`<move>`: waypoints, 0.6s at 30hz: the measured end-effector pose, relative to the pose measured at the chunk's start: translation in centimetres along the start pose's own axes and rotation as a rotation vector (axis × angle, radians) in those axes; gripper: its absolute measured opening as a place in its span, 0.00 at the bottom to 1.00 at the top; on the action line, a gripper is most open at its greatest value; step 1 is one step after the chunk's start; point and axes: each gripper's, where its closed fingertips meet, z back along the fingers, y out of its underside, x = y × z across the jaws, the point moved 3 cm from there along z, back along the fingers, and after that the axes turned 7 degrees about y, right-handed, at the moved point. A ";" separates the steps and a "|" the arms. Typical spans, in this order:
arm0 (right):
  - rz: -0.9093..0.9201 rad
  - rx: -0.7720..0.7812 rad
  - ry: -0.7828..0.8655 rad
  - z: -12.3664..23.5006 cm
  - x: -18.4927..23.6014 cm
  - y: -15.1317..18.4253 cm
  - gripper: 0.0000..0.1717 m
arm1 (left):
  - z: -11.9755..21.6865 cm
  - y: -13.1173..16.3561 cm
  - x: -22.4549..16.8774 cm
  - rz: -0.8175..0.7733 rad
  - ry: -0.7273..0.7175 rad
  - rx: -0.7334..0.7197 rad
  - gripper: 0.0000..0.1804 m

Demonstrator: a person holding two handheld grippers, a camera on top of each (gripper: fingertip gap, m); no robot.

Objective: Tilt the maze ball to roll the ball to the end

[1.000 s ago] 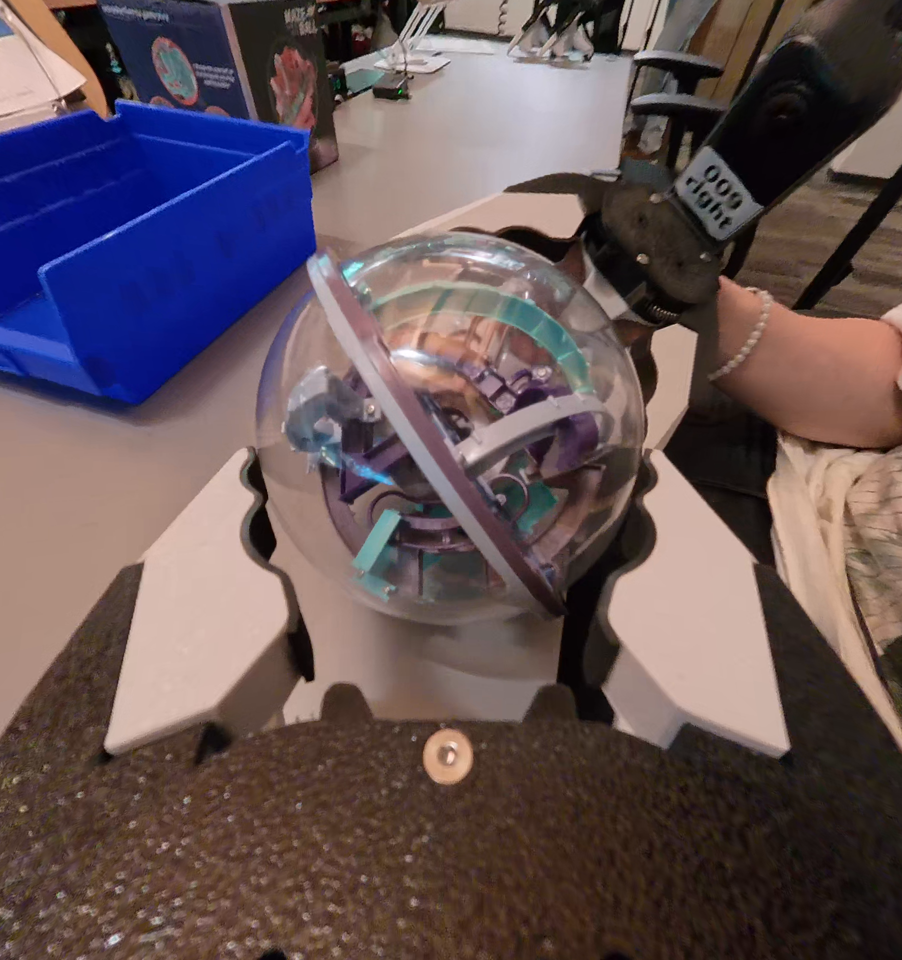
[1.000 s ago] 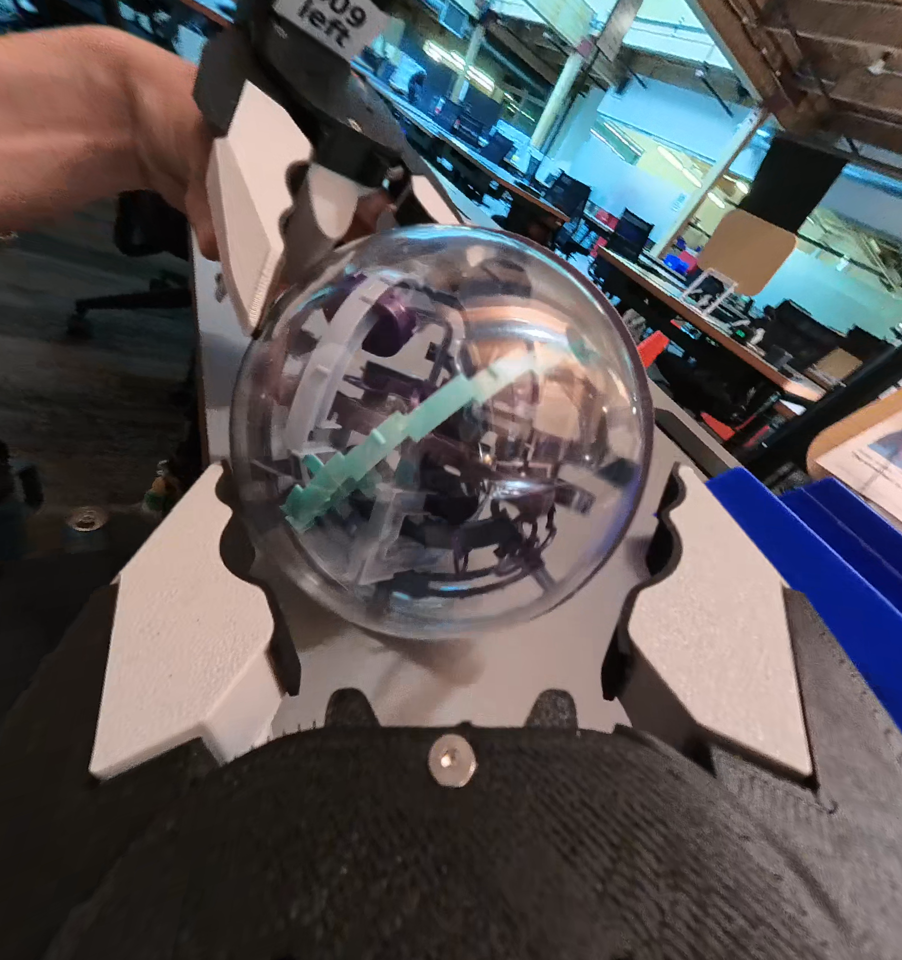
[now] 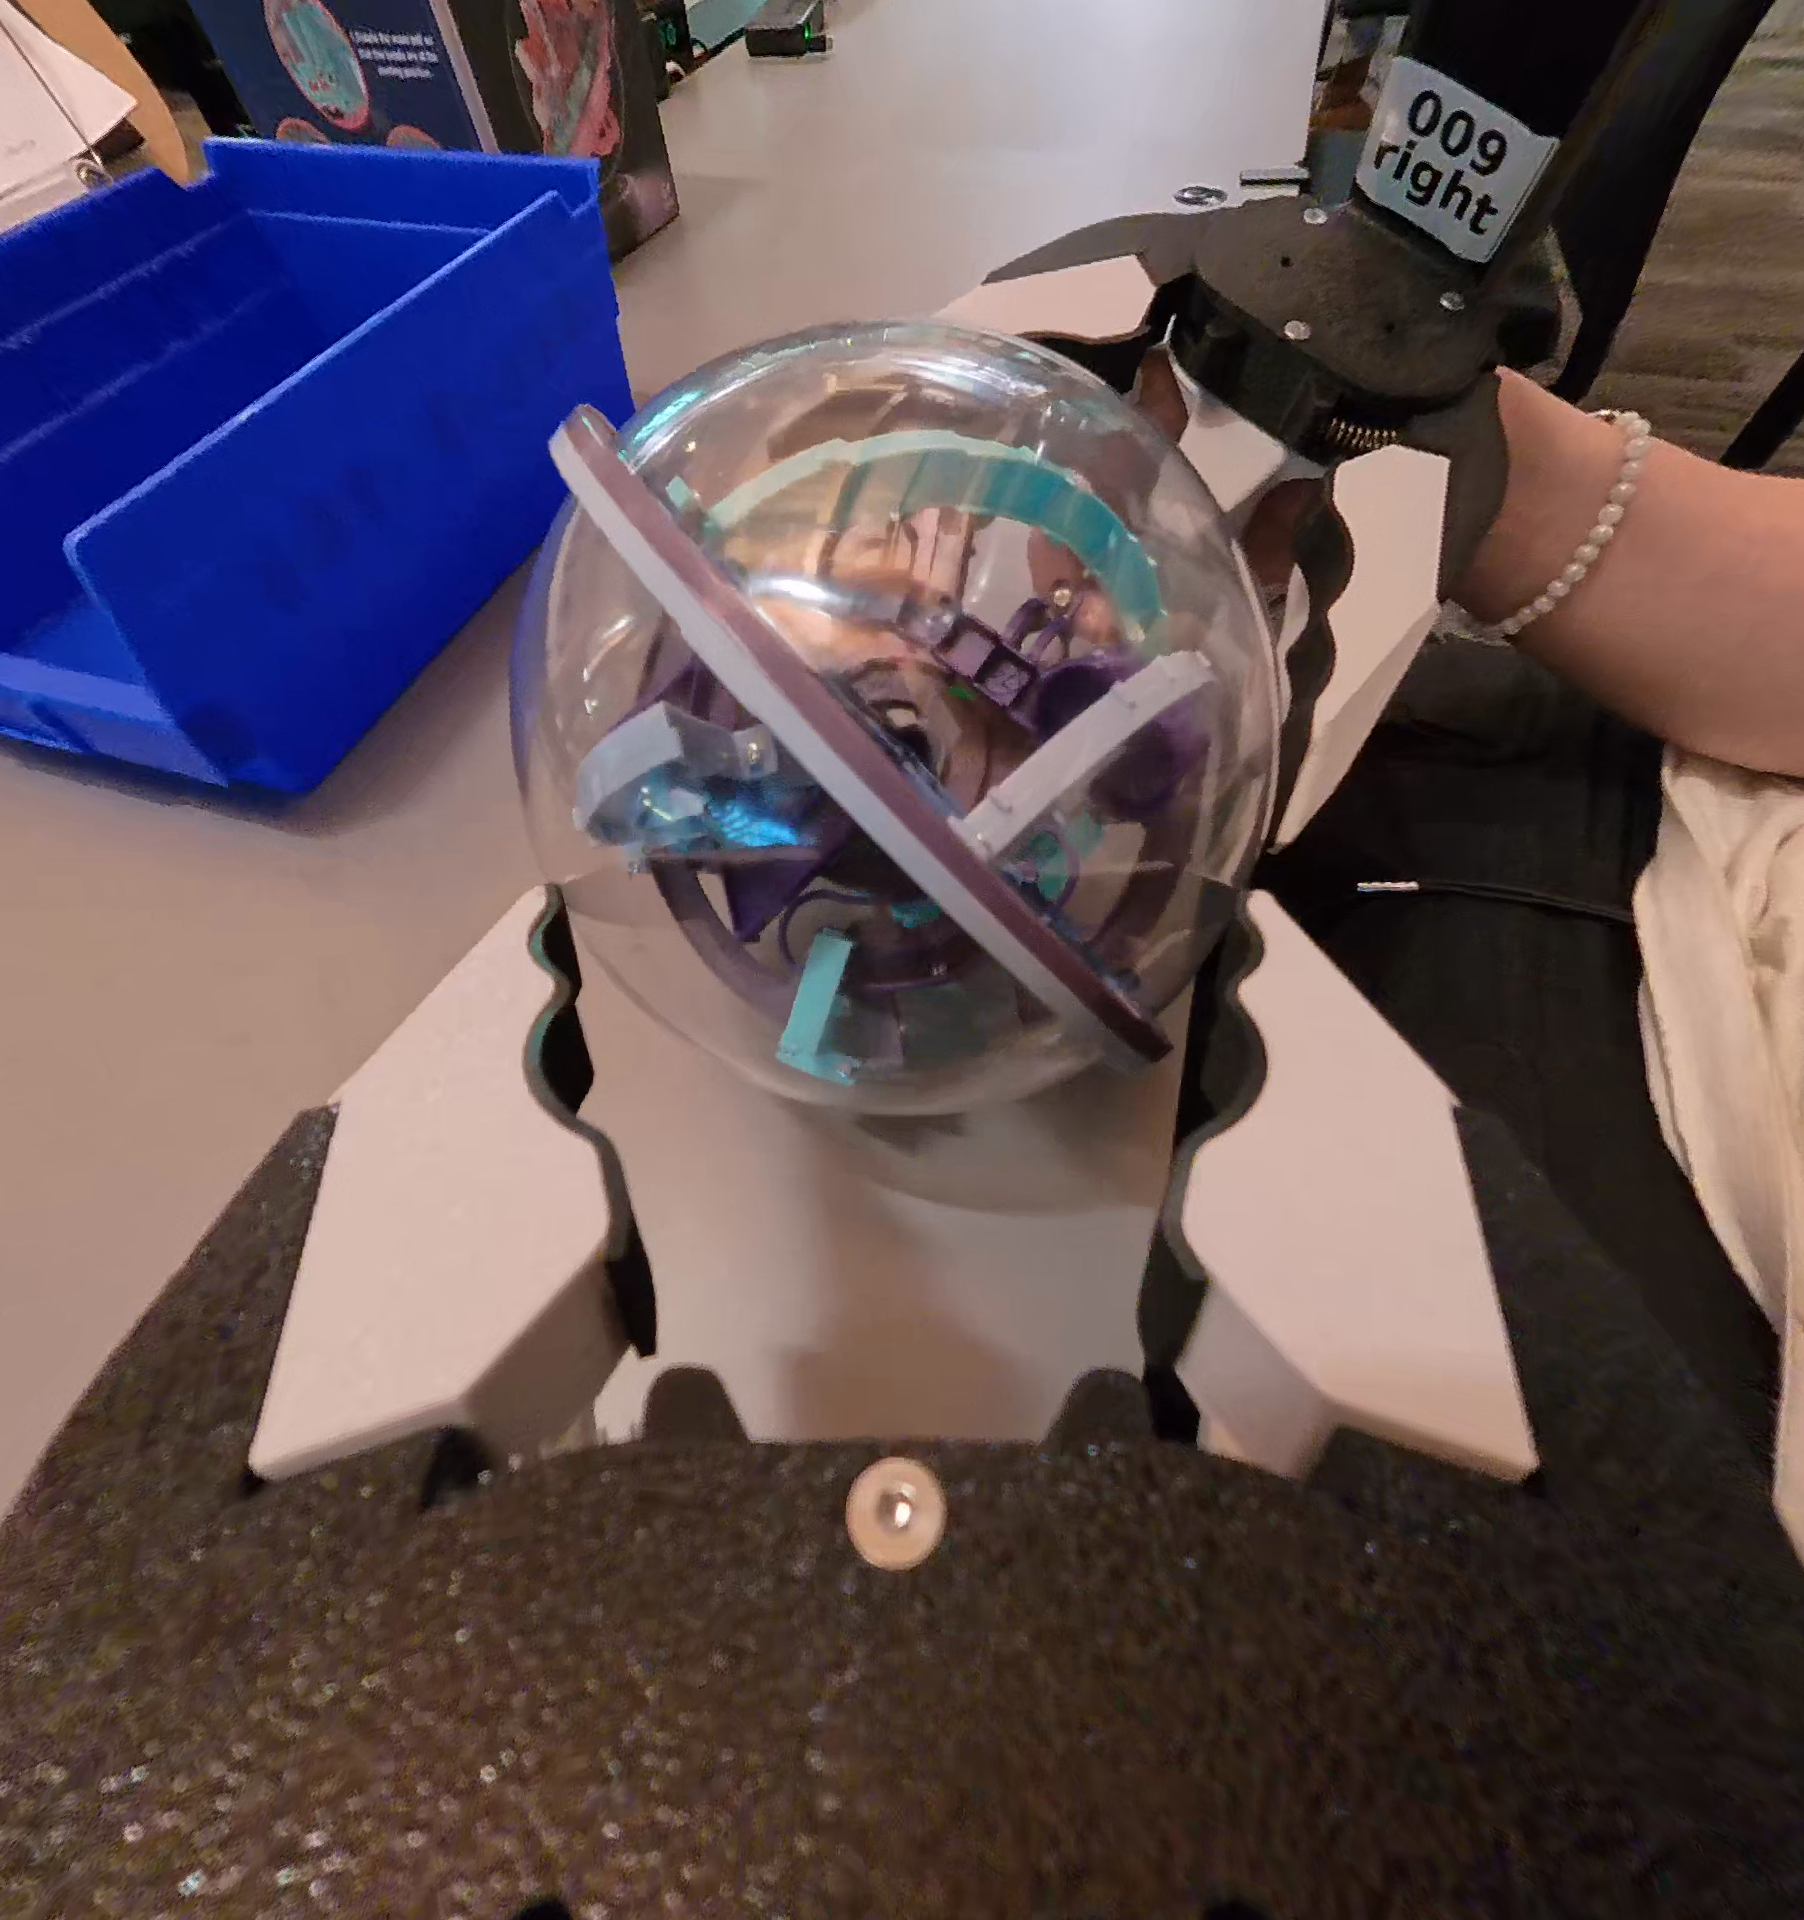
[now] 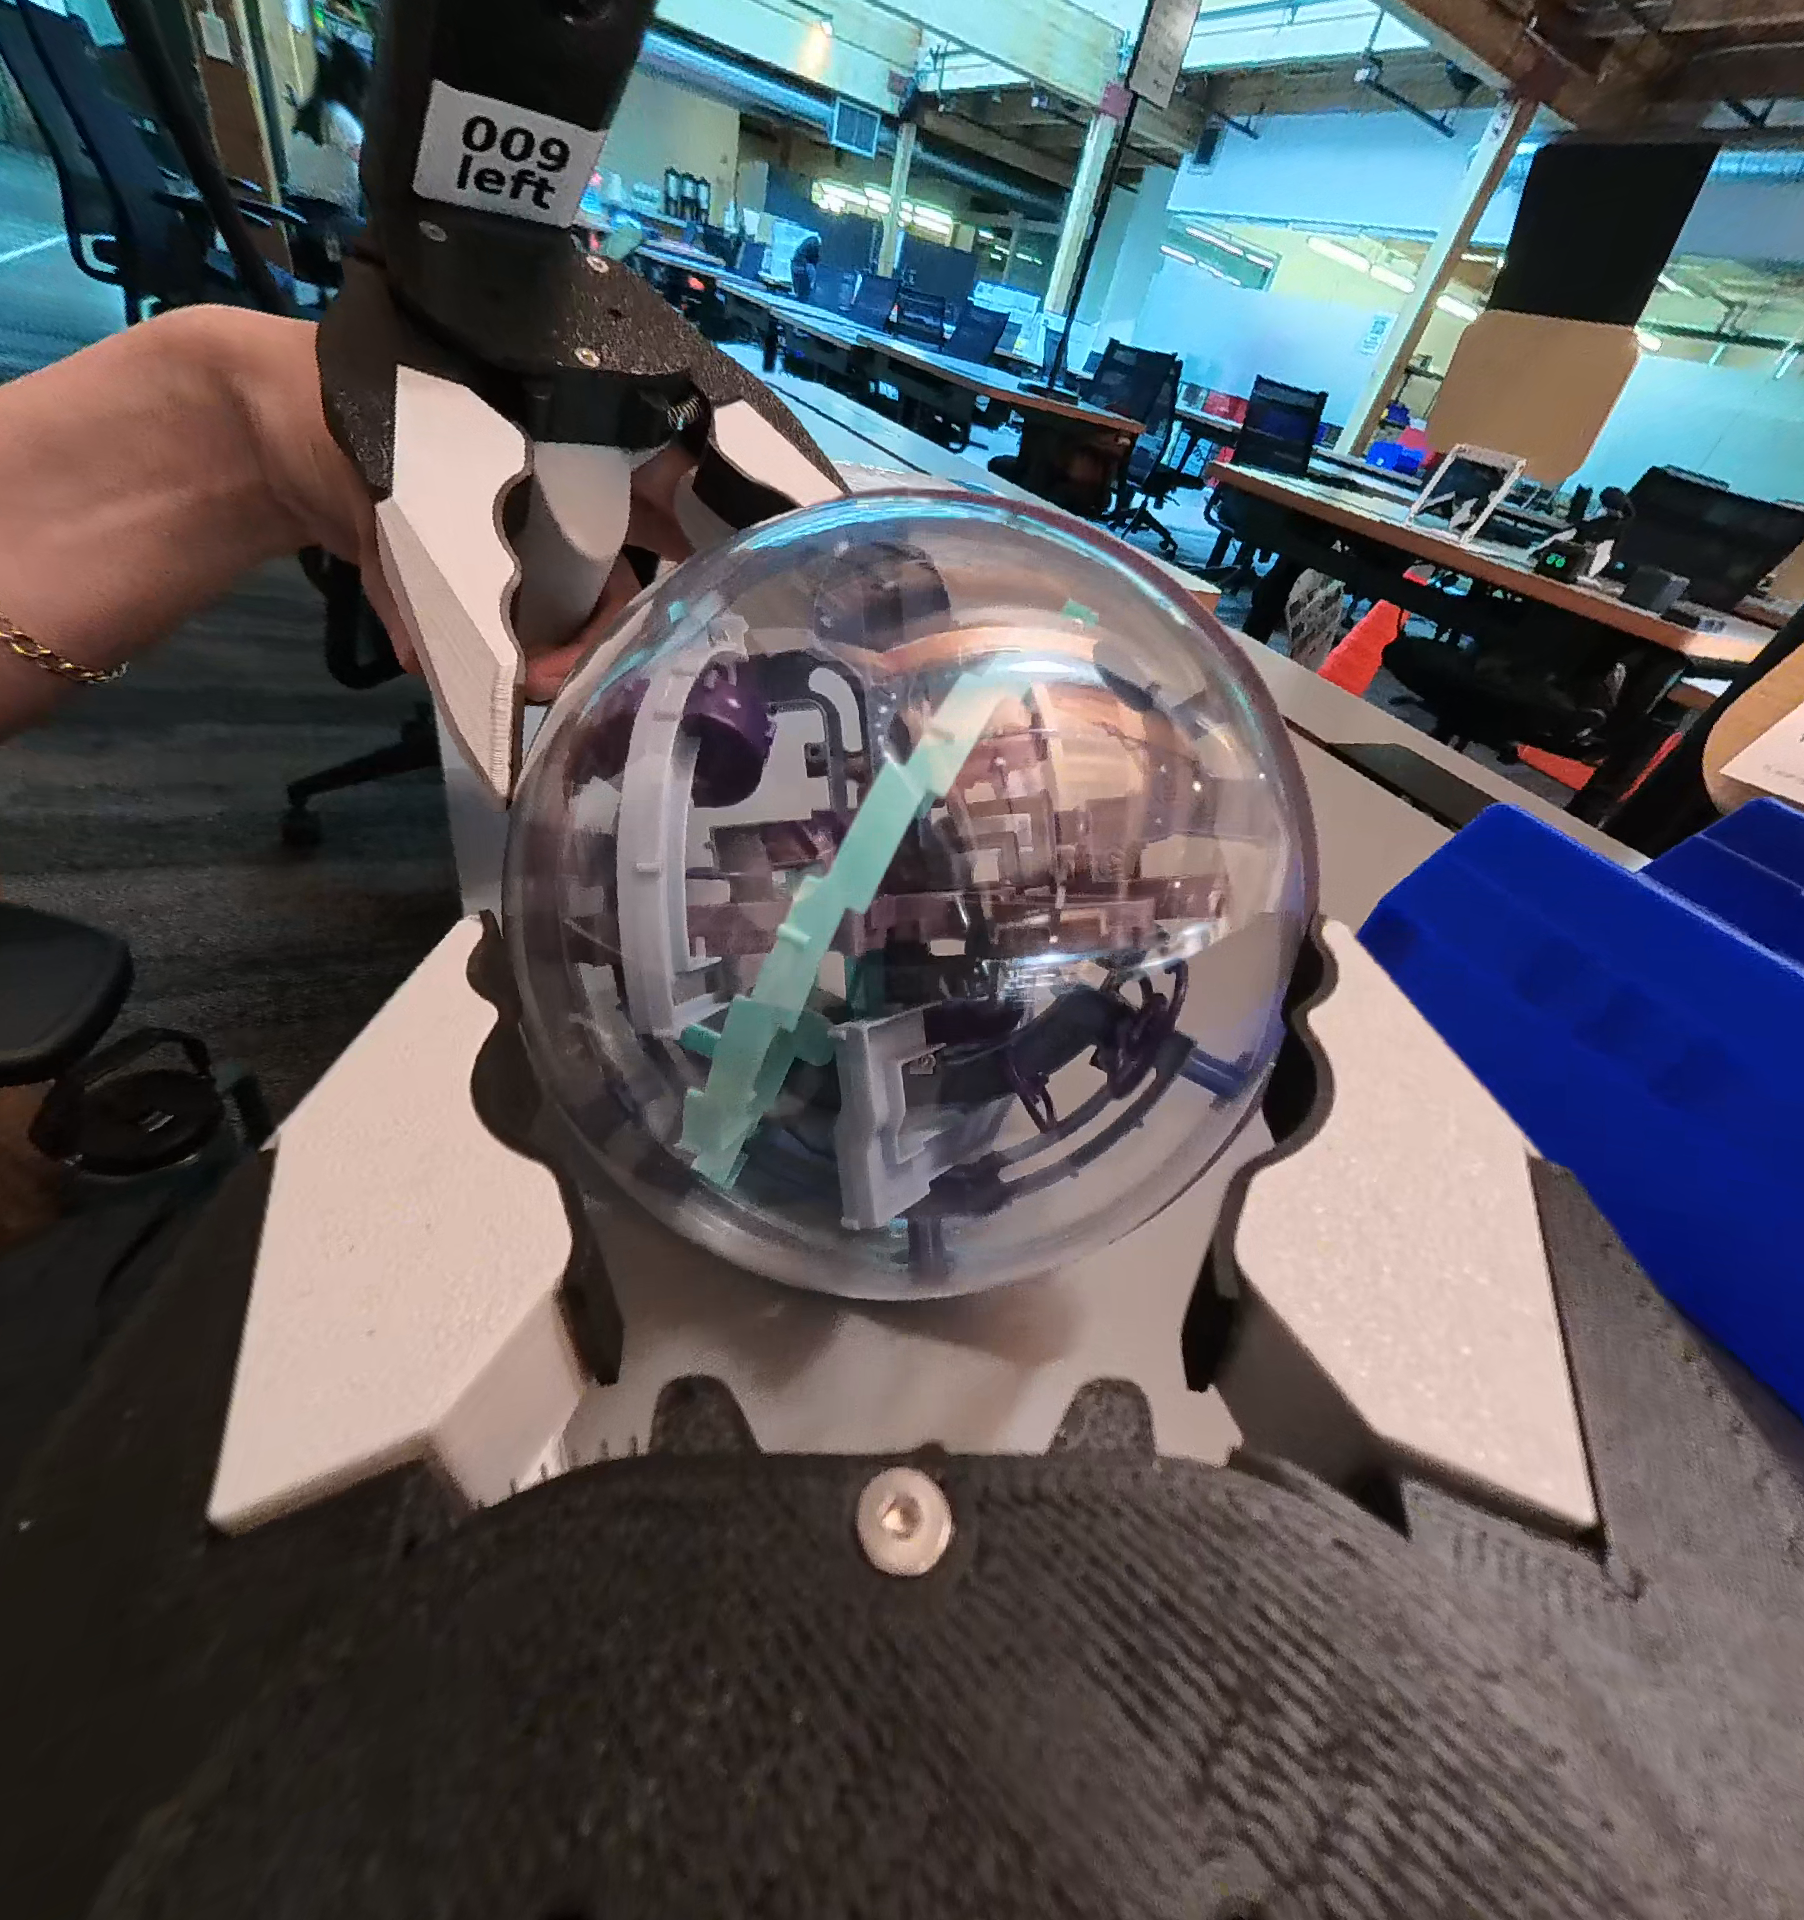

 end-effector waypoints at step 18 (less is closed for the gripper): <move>0.140 0.083 0.003 2.0 0.9 0.4 0.78 | -2.7 -0.6 -0.5 -0.007 0.000 0.028 0.82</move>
